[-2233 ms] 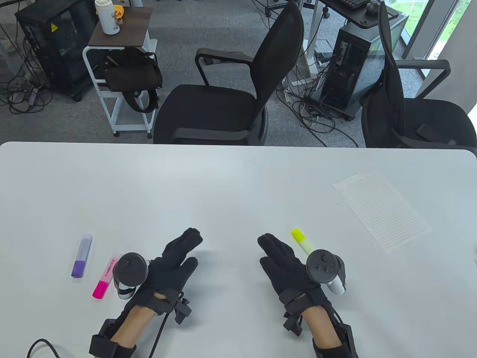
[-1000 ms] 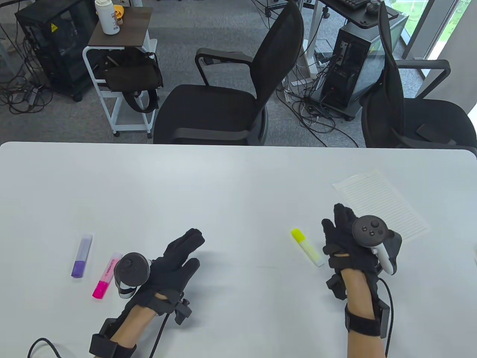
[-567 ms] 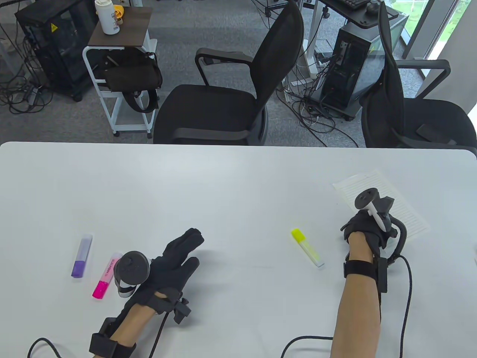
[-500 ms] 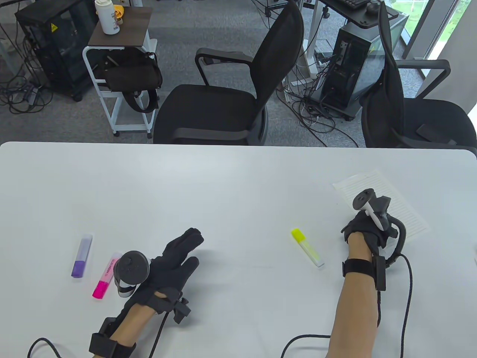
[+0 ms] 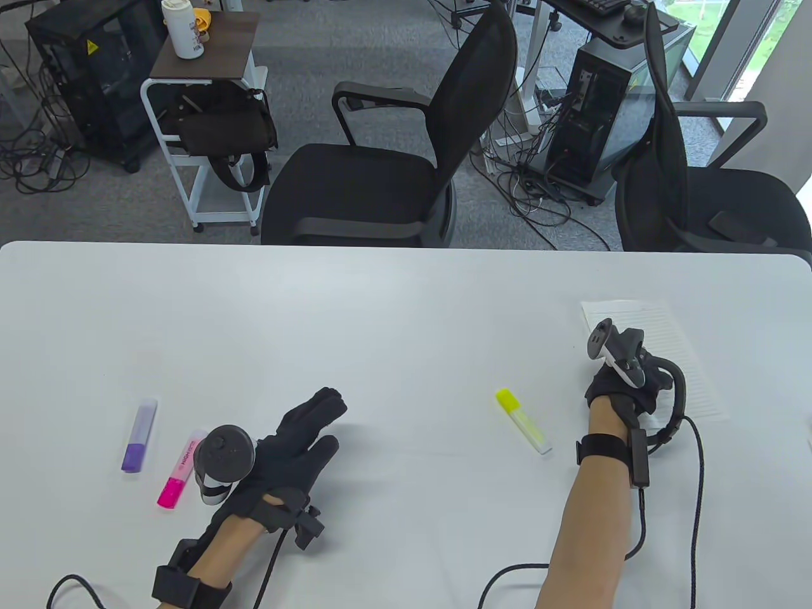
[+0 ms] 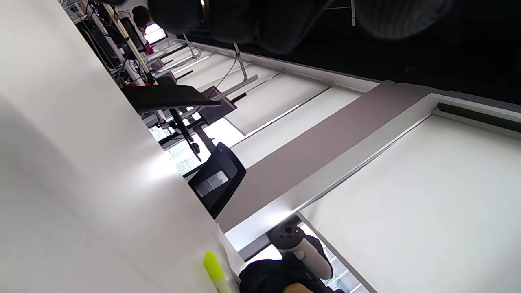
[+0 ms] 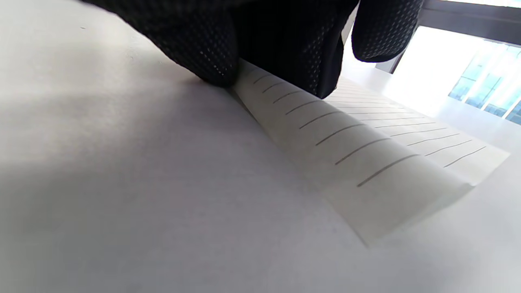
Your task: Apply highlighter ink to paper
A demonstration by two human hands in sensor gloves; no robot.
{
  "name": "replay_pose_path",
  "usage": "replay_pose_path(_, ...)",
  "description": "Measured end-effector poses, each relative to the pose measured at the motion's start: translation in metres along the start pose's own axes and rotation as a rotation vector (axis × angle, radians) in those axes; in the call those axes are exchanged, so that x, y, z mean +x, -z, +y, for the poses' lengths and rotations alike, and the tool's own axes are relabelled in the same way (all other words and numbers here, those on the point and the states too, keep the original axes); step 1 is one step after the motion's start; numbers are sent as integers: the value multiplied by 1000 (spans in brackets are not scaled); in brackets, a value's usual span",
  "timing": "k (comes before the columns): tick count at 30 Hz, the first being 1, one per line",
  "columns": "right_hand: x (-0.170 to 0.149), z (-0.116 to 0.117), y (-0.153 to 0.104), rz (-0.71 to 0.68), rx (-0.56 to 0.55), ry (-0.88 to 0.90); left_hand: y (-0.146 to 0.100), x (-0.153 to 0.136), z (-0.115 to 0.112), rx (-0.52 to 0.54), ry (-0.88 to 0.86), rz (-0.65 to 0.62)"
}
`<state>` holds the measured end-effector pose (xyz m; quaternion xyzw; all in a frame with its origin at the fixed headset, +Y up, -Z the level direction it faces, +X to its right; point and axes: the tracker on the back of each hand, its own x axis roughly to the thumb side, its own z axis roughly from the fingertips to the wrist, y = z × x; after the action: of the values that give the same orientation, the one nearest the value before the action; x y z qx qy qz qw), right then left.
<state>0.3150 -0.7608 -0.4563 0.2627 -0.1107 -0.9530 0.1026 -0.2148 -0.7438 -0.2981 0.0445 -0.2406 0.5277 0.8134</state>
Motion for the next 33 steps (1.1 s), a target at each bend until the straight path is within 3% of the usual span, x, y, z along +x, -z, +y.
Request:
replay_pose_path(5,-8,-10,-5,21,-19,80,0,0,4,16,-12,-1)
replay_pose_path(11,0,-73,-45,-133,-177,353,1,1,7,28,-23,-6)
replay_pose_path(14,12,-97,-76,-279,-175,534,1,2,7,29,-24,-10)
replay_pose_path(18,42,-110,-121,-527,-95,681,0,1,10,39,-27,-11)
replay_pose_path(28,115,-87,-207,-994,270,1101,-5,-5,38,164,-47,20)
replay_pose_path(31,122,-75,-215,-1014,417,1293,-6,-6,43,192,-33,32)
replay_pose_path(33,123,-59,-216,-904,520,1418,-7,-6,46,208,-3,43)
